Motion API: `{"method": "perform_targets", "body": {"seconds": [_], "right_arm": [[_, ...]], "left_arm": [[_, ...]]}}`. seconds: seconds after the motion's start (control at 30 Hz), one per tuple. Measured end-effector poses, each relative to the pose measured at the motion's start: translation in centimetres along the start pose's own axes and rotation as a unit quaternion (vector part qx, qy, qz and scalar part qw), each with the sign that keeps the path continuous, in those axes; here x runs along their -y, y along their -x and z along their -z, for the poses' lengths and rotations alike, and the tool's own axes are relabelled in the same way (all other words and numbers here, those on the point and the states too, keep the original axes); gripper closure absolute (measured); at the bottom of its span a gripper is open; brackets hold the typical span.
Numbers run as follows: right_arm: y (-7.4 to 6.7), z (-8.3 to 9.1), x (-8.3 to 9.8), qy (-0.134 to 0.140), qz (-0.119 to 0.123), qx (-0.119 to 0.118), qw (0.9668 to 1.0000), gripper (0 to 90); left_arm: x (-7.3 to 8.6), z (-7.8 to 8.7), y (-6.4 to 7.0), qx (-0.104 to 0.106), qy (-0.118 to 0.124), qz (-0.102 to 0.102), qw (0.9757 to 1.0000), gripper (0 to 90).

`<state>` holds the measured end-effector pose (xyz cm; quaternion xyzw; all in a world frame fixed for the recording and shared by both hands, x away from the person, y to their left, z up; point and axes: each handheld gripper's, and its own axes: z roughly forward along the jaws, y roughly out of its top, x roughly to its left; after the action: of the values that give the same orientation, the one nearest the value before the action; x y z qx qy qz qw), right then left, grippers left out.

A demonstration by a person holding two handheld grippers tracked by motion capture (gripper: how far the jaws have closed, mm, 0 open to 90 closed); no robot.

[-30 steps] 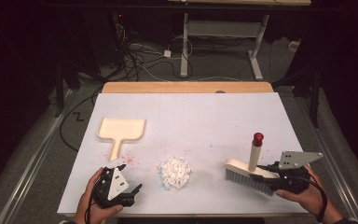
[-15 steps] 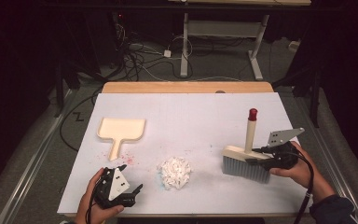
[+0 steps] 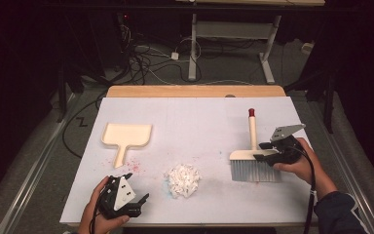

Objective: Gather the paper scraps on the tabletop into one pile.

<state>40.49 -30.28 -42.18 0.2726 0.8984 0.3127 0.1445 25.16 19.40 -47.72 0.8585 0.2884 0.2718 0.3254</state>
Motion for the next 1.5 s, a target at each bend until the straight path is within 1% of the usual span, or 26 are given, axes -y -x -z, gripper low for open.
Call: {"method": "perform_targets", "body": {"seconds": [0.07,0.1,0.13,0.2,0.27,0.3,0.37,0.43,0.47,0.57,0.6,0.67,0.73,0.8,0.83,0.9,0.93,0.97,1.03,1.13,1.2,1.3,1.33,1.4,1.47,1.5], "right_arm": [[0.2,0.4,0.1,0.013,-0.006,0.017,0.9997,48.4],[0.2,0.5,0.1,0.021,-0.01,0.035,0.9991,49.4],[0.2,0.7,0.1,0.024,-0.016,0.047,0.9985,52.1],[-0.1,0.8,0.2,0.041,-0.015,0.053,0.9976,53.6],[-0.5,0.8,0.1,0.059,-0.016,0.052,0.9967,56.8],[-0.7,0.6,0.0,0.065,-0.017,0.05,0.9965,56.3],[-1.3,0.3,-0.2,0.068,-0.02,0.056,0.9959,56.0],[-1.7,0.0,-0.3,0.07,-0.027,0.067,0.9949,51.9],[-1.9,0.0,-0.4,0.075,-0.025,0.074,0.9942,49.7],[-2.7,0.5,-0.6,0.096,-0.022,0.088,0.9913,43.5],[-2.9,0.7,-0.7,0.106,-0.024,0.097,0.9893,41.2],[-3.4,1.4,-0.9,0.122,-0.026,0.127,0.9841,35.9],[-3.9,2.1,-0.9,0.141,-0.031,0.146,0.9788,31.0],[-4.4,2.7,-0.8,0.159,-0.038,0.165,0.9727,28.4],[-4.7,3.0,-0.7,0.161,-0.041,0.171,0.9711,27.0],[-5.3,3.5,-0.5,0.171,-0.042,0.19,0.966,26.6],[-5.6,3.7,-0.4,0.178,-0.042,0.189,0.9647,26.1],[-5.9,3.9,-0.2,0.184,-0.041,0.186,0.9644,26.1],[-6.7,4.2,0.3,0.198,-0.037,0.192,0.9605,26.0],[-7.6,4.7,1.2,0.216,-0.033,0.194,0.9562,25.4],[-8.1,4.9,1.8,0.215,-0.033,0.194,0.9567,24.2],[-8.9,5.0,2.8,0.213,-0.033,0.2,0.9557,23.8],[-9.2,4.9,3.2,0.215,-0.032,0.202,0.955,23.8],[-9.7,4.6,4.0,0.211,-0.027,0.207,0.9549,23.5],[-10.1,4.3,4.7,0.203,-0.028,0.197,0.9587,23.1],[-10.3,4.2,5.0,0.199,-0.03,0.195,0.9599,22.8]], "left_arm": [[0.0,0.0,0.0,0.0,-0.001,0.0,1.0,16.6],[0.0,-0.1,0.1,0.0,-0.001,0.0,1.0,16.6],[-0.1,-0.1,0.1,0.0,-0.002,-0.001,1.0,16.6],[-0.1,-0.1,0.1,0.0,-0.002,0.0,1.0,16.6],[-0.2,-0.1,0.1,0.0,-0.002,0.001,1.0,16.6],[-0.2,-0.2,0.1,0.0,-0.002,0.001,1.0,16.6],[-0.2,-0.2,0.1,-0.001,-0.004,0.0,1.0,16.6],[-0.1,-0.2,0.1,-0.002,-0.003,-0.001,1.0,16.6],[-0.1,-0.1,0.1,-0.003,-0.002,-0.001,1.0,16.6],[-0.1,0.0,0.0,-0.004,0.001,0.002,1.0,16.6],[-0.1,0.0,-0.1,-0.006,0.0,0.001,1.0,16.6],[-0.1,0.0,-0.1,-0.007,0.002,0.001,1.0,16.6],[-0.1,0.1,-0.1,-0.01,0.001,0.001,0.9999,16.6],[0.0,0.1,-0.1,-0.012,0.003,0.005,0.9999,16.6],[0.0,0.1,-0.2,-0.014,0.001,0.004,0.9999,16.6],[0.0,0.0,-0.2,-0.015,0.0,0.007,0.9999,16.6],[0.0,0.0,-0.3,-0.016,0.001,0.008,0.9998,16.6],[-0.1,0.0,-0.3,-0.018,0.001,0.008,0.9998,16.6],[-0.2,-0.1,-0.4,-0.019,0.0,0.009,0.9998,16.6],[-0.2,-0.3,-0.4,-0.019,-0.001,0.009,0.9998,16.6],[-0.2,-0.4,-0.4,-0.019,-0.003,0.008,0.9998,16.6],[-0.3,-0.7,-0.6,-0.019,-0.002,0.012,0.9997,16.6],[-0.4,-0.8,-0.5,-0.022,-0.004,0.01,0.9997,16.6],[-0.5,-0.8,-0.4,-0.022,-0.004,0.005,0.9997,16.6],[-0.5,-0.8,-0.3,-0.024,-0.005,0.001,0.9997,16.6],[-0.5,-0.8,-0.2,-0.023,-0.005,0.002,0.9997,16.7]]}}
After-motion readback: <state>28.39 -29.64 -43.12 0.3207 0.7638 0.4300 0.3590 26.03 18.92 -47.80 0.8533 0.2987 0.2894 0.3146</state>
